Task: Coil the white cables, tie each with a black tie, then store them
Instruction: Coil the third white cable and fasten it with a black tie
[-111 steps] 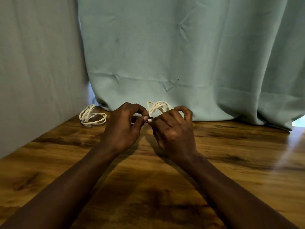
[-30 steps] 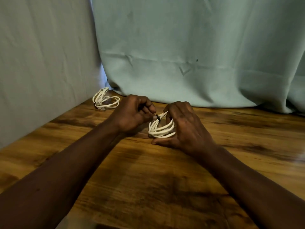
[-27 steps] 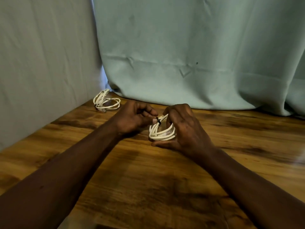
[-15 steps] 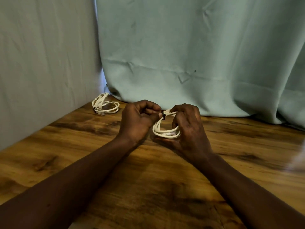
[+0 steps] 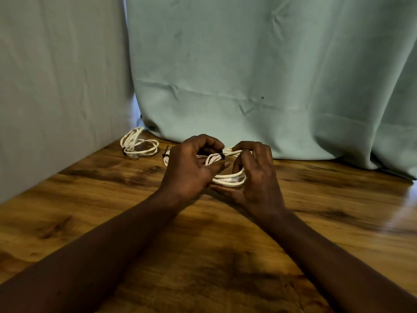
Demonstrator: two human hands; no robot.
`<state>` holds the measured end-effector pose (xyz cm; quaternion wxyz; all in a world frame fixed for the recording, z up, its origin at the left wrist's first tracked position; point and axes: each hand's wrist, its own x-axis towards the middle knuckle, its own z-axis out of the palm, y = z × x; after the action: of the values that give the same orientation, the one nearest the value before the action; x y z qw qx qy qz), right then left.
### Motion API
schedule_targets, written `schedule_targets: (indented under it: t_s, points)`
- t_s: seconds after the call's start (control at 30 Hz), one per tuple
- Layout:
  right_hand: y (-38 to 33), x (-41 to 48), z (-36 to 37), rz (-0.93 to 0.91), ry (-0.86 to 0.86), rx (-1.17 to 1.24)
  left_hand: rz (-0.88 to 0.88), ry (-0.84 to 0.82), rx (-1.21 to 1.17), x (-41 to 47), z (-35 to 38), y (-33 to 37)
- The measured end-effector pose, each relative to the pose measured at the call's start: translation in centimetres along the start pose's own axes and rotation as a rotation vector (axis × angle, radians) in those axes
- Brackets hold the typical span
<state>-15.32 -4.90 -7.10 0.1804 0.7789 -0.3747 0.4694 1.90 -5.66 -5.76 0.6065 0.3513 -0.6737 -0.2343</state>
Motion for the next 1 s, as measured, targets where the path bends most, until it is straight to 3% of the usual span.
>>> schedule_targets:
  t_s: [0.3, 0.4, 0.53, 0.77, 1.0]
  points:
    - [-0.4, 0.3, 0.4, 0.021, -0.098, -0.005, -0.013, 0.059, 0.075, 0.6, -0.6, -0.8]
    - [-0.7, 0.3, -0.1, 0.098, -0.168, 0.103, -0.024, 0.048, 0.075, 0.6, -0.9, -1.0]
    - [-0.9, 0.7, -0.5, 0.221, -0.087, 0.215, -0.015, 0.024, 0.107, 0.6, -1.0, -1.0]
    - [0.0, 1.3, -0.6, 0.155, -0.236, -0.097, -0.011, -0.063, 0.202, 0.3, -0.6, -1.0]
    - [0.5, 1.4, -0.4, -0.027, -0.229, -0.276, -0.013, -0.091, 0.217, 0.4, -0.4, -1.0]
